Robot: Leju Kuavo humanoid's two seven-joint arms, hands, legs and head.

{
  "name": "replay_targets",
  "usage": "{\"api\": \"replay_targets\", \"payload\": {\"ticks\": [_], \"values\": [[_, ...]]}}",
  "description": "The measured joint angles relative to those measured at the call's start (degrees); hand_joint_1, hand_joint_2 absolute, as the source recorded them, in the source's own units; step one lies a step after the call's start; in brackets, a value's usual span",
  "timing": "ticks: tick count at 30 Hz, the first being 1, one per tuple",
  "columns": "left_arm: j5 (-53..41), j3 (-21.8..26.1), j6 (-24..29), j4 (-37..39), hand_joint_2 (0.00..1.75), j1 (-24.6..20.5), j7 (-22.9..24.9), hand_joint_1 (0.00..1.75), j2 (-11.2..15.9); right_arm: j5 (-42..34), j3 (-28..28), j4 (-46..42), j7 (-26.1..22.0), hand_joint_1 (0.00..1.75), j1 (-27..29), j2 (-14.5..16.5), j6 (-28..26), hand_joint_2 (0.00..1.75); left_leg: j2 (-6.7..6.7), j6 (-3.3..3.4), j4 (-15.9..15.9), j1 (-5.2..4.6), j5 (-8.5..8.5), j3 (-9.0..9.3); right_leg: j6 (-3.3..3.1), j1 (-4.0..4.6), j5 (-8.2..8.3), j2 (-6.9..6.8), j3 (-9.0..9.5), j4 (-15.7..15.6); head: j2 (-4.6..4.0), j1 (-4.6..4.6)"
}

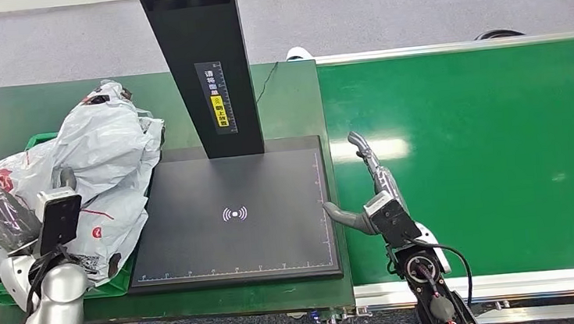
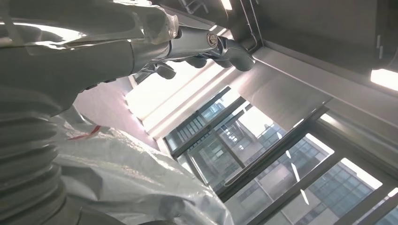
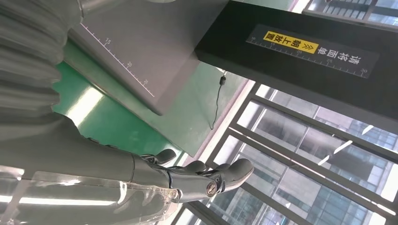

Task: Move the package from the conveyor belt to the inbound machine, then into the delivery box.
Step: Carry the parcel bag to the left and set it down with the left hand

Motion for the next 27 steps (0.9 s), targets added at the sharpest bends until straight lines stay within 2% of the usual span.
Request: {"api": "replay_targets", "payload": {"ticks": [5,13,15,21,27], "values": [[1.3,0.0,1.5,-1.3,1.75,0.7,-2.4,0.00,-0.3,0.0,0.1,0.1,0.0,0.00,-0.1,0.0,0.0,1.75,0.00,0.00,0.0,0.00,0.00,0.00,0.00,0.00,0.00,0.00,0.00,0.0,0.00,0.01],[1.8,0.0,1.6,-2.0,1.75,1.1,-3.0,0.00,-0.5,0.0,0.3,0.2,0.0,0.00,-0.2,0.0,0.0,1.75,0.00,0.00,0.0,0.00,0.00,0.00,0.00,0.00,0.00,0.00,0.00,0.0,0.00,0.00],[3.0,0.1,1.6,-2.5,1.75,1.2,-5.3,0.00,-0.8,0.0,0.4,0.3,0.0,0.00,-0.2,0.0,0.0,1.75,0.00,0.00,0.0,0.00,0.00,0.00,0.00,0.00,0.00,0.00,0.00,0.0,0.00,0.00],[13.6,1.2,1.7,-7.7,1.75,3.7,-18.6,0.00,-3.6,-0.2,0.5,0.8,-0.2,0.00,-0.3,0.0,-0.3,1.75,0.01,0.01,0.0,-0.01,-0.01,-0.02,0.00,-0.01,0.00,0.00,-0.02,0.0,0.00,0.01],[30.1,-3.2,-1.2,-15.1,1.75,7.7,-22.1,0.00,-4.0,-0.7,0.5,1.0,-0.3,0.00,-0.3,-0.1,-0.7,1.75,0.00,0.01,0.0,0.00,-0.02,-0.03,0.00,-0.01,-0.01,0.00,-0.03,0.0,0.00,0.00]]}}
